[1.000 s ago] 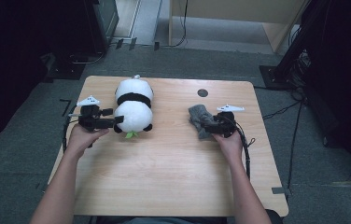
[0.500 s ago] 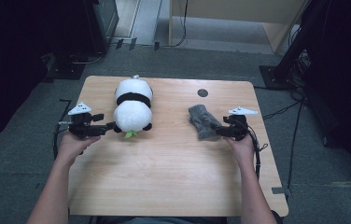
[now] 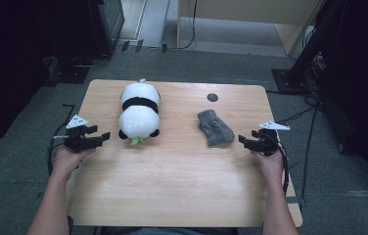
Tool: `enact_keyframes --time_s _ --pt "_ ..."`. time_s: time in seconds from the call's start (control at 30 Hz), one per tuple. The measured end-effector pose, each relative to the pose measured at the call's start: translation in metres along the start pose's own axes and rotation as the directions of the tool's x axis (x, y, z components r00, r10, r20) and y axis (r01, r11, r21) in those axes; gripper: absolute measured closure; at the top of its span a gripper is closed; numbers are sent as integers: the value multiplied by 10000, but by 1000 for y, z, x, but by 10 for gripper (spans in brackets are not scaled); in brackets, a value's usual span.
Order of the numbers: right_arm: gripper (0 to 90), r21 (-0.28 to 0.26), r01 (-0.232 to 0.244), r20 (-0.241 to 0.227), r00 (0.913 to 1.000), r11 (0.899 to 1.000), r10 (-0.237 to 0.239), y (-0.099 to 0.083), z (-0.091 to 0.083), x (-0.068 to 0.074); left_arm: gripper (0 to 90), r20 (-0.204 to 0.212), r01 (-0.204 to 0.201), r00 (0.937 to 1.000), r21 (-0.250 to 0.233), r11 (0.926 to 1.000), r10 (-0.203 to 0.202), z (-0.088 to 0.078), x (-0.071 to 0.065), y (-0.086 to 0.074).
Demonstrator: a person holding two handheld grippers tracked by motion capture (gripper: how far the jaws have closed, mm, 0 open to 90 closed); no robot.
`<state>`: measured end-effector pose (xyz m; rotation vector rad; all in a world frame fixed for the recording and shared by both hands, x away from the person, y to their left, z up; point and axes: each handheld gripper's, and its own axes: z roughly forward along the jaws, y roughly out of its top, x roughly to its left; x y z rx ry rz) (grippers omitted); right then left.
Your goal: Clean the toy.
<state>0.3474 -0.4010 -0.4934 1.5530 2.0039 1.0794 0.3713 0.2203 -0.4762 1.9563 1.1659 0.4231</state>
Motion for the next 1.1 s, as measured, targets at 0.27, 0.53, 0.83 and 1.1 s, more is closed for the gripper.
enact_keyframes --time_s 0.27,0.53,0.83,1.1 --pt "318 761 84 448 9989 9971 -119 -10 11 -6 338 -507 -81 9986 696 9975 116 13 13 -16" --pt "263 767 693 891 9931 9946 -761 -18 18 -5 342 -808 -761 9932 948 9926 838 24 16 -27" --pt "202 415 537 1090 9923 9977 -580 -23 19 -6 292 -952 -611 9930 881 9942 694 25 17 -28" --pt "164 468 469 1186 9916 9978 -521 -23 19 -6 263 -1012 -577 9926 913 9942 669 25 16 -28"
